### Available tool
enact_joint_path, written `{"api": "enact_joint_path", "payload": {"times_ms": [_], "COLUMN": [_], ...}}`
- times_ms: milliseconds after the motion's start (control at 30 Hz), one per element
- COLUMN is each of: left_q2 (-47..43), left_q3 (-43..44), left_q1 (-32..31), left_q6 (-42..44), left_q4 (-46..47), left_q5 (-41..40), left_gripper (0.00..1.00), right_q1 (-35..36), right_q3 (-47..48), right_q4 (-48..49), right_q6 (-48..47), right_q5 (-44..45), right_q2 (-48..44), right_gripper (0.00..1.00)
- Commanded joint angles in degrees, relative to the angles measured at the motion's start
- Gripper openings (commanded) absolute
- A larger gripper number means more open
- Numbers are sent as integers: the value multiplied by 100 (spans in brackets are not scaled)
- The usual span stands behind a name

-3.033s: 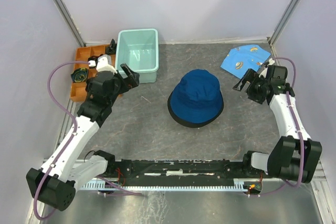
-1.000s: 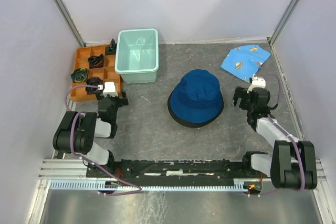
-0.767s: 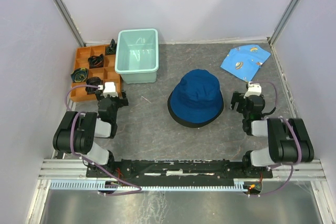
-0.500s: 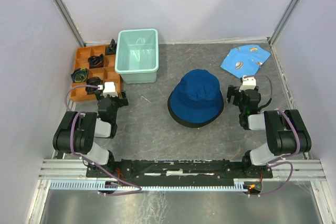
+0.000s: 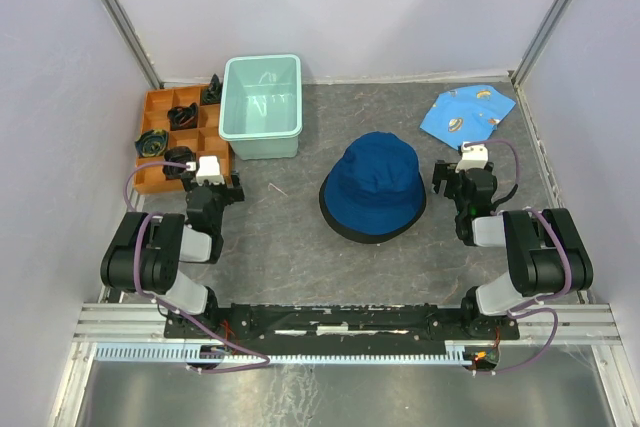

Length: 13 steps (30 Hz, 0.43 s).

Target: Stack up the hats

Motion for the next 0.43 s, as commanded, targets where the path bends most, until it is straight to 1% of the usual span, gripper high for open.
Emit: {"api": "enact_joint_path", "payload": {"times_ms": [0, 400], "left_q2": [-83, -86], "left_q3": [126, 128], "left_q1": [32, 31], "left_q6": [-117, -113], "left_q4": [197, 192], "left_q5": [-28, -24], "left_gripper": [99, 99], "right_q1": [8, 12], "right_q3": [76, 61], "right_q4": [211, 265], "right_q6": [-120, -137], "right_q5": [-11, -20], "right_q2": [-50, -33], "right_gripper": [99, 99]}}
